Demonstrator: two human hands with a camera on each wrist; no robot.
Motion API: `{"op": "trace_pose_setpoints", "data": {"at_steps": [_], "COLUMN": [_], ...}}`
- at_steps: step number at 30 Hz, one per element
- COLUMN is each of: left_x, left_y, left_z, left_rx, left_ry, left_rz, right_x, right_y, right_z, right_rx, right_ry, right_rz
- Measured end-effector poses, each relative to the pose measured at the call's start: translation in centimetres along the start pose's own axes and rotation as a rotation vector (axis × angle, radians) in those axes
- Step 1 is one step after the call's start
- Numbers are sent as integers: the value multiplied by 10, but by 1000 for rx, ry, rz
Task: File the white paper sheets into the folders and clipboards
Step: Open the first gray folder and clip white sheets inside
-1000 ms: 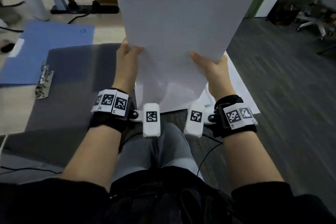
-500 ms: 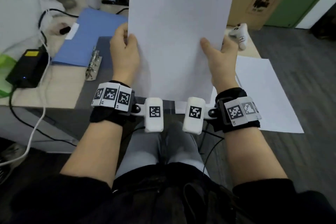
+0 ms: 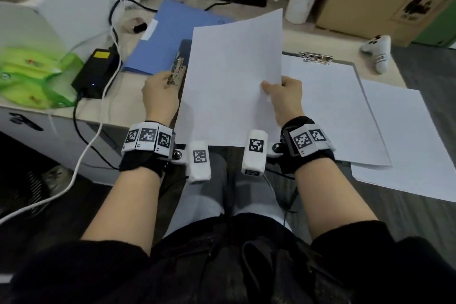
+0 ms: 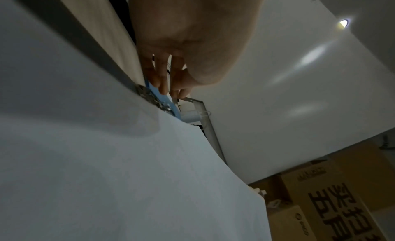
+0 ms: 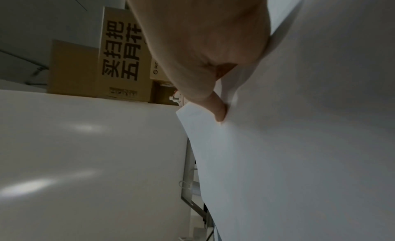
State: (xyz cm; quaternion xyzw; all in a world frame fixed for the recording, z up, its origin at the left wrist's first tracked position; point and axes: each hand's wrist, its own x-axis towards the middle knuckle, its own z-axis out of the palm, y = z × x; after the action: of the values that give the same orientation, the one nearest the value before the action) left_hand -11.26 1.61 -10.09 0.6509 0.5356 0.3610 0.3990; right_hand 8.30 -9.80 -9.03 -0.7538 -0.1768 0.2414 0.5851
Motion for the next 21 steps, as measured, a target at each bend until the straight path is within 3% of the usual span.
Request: {"op": "trace_pose_setpoints", "data": {"at_steps": [4,8,21], "left_x": [1,4,-2], "left_y": [-15,-30,-29], "left_z": [-12,-13,-26], "left_rx": [130,117,39], "left_ry": [-21,-91,-189], "left_rz": [-52,-85,0], "right_x": [-2,-4,-6], "right_y": [0,-2,-2], "right_z": [18,26,42], "right_rx": [-29,-50,-225], "right_ry": [10,25,20], "right_rz": [36,61,11]}}
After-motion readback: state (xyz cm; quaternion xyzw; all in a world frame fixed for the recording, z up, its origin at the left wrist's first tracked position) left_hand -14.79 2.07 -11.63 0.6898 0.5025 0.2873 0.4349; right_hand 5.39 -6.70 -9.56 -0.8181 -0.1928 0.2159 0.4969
